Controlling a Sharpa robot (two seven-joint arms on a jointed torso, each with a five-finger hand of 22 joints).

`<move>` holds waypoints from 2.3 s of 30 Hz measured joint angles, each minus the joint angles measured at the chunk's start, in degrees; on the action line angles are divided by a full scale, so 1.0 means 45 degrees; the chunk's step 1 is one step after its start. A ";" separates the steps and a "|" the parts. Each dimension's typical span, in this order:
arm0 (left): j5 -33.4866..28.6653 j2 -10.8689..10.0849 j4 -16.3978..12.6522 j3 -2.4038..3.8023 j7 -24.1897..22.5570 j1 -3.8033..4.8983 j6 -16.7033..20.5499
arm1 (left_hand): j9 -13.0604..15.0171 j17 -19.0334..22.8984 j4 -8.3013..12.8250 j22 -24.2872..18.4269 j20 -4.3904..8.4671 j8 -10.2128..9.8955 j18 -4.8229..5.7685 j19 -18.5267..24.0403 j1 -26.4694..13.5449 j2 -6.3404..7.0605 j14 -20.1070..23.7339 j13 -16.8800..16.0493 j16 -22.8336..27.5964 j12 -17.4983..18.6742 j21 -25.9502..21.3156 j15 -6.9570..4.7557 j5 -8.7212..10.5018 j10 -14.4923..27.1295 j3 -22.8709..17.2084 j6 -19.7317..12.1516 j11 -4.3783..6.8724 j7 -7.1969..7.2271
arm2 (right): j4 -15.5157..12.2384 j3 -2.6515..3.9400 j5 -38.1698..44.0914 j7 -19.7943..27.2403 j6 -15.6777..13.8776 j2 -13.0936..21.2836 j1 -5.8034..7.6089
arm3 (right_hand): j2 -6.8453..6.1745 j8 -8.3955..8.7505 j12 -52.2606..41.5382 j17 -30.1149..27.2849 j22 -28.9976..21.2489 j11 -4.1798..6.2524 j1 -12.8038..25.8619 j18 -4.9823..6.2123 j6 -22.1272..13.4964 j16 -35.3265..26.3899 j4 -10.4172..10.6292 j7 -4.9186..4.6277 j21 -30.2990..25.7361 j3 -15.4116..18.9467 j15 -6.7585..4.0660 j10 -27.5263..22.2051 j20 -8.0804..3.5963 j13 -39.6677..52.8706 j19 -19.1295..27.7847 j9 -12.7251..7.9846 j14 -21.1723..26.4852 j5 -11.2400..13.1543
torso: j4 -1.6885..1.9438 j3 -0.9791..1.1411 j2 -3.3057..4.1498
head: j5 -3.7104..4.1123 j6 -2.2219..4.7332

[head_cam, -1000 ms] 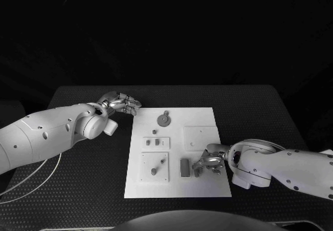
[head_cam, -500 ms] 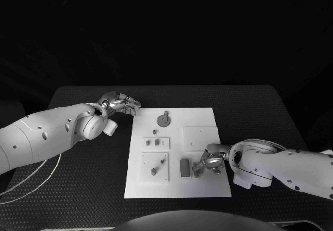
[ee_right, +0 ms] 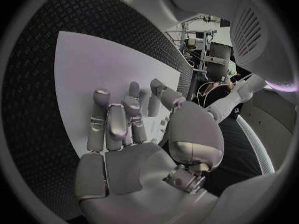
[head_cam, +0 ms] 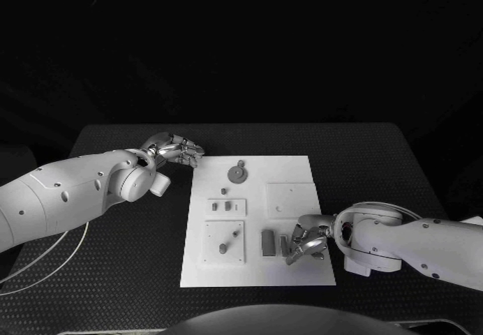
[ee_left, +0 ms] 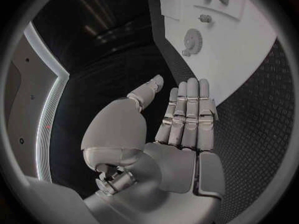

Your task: Assemble the parts on the task board

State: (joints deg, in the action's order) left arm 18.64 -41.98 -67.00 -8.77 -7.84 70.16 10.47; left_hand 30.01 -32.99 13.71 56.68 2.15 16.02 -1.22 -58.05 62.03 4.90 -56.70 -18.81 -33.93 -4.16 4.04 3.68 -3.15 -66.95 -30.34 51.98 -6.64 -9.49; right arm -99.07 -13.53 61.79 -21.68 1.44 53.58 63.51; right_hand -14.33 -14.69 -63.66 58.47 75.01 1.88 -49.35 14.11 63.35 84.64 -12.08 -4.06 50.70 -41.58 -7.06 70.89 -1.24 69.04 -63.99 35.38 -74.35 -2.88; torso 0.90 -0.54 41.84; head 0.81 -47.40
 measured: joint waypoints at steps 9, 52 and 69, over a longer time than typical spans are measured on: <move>0.0000 -0.0004 0.0000 -0.0001 0.0003 0.0000 0.0000 | 0.0001 -0.0010 0.0000 0.0001 0.0001 0.0000 0.0000 0.0000 0.0000 0.0000 0.0000 0.0000 0.0000 0.0000 0.0000 0.0000 0.0000 0.0000 0.0000 0.0000 0.0000 0.0000 | 0.0151 0.0000 0.0230 0.0007 0.0121 -0.0081 0.0000 | 0.0050 -0.0036 -0.0052 0.0102 0.0001 0.0016 -0.0050 -0.0003 0.0000 0.0000 0.0463 0.0001 0.0000 0.0206 0.0005 0.0016 0.0026 0.0050 -0.0024 0.0011 -0.0004 0.0000 | 0.0017 -0.0001 0.0004 | 0.0011 -0.0022; -0.0001 0.0000 0.0000 -0.0003 0.0030 0.0000 -0.0009 | -0.0008 -0.0053 0.0000 0.0003 0.0000 0.0000 0.0001 0.0000 0.0000 0.0000 0.0000 0.0000 0.0050 0.0000 0.0000 0.0000 0.0000 0.0000 0.0000 0.0000 0.0000 0.0000 | 0.0478 0.0027 0.0548 -0.0318 -0.0055 -0.0349 0.0003 | 0.2971 -0.0174 -0.0494 0.0339 0.0000 -0.0004 0.0238 -0.0067 0.0105 0.0121 -0.0951 0.0106 0.0050 0.0631 -0.0019 0.0266 0.0049 0.0410 -0.0044 -0.0076 -0.0207 -0.0060 | 0.0018 -0.0009 -0.0001 | -0.0001 -0.0035; -0.0241 -0.0029 0.0040 -0.0003 -0.0024 -0.0001 -0.0006 | -0.0049 -0.0086 -0.0028 -0.0047 -0.0092 0.0000 -0.0009 0.0100 -0.0085 0.0084 0.0003 0.0000 0.0267 0.0000 0.0000 0.0003 0.0000 0.0000 0.0028 0.0000 0.0000 0.0000 | 0.1520 0.0167 -0.0668 0.1351 -0.0719 -0.0160 0.0271 | -0.0190 0.0588 0.0395 -0.0745 0.0000 -0.0440 0.0451 0.0064 -0.1096 -0.0134 0.0087 -0.0226 -0.0100 0.0859 0.0193 -0.0810 0.0320 -0.0071 0.0375 -0.0452 0.0881 -0.0049 | 0.0017 -0.0020 -0.0032 | 0.0125 0.0444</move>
State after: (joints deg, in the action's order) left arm 17.55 -42.11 -66.83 -8.78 -7.95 70.15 10.44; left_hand 29.79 -33.38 13.59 56.47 1.74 16.02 -1.26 -57.61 61.65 5.28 -56.68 -18.81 -32.73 -4.16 4.04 3.70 -3.15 -66.95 -30.21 51.98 -6.64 -9.49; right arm -92.23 -12.77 58.79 -15.60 -1.80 52.86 64.73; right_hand -15.18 -12.04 -61.88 55.12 75.01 -0.10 -47.32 14.40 58.41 84.03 -11.69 -5.07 50.24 -37.72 -6.19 67.25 0.20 68.73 -62.31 33.34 -70.39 -3.10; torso 0.98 -0.63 41.70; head 1.37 -45.40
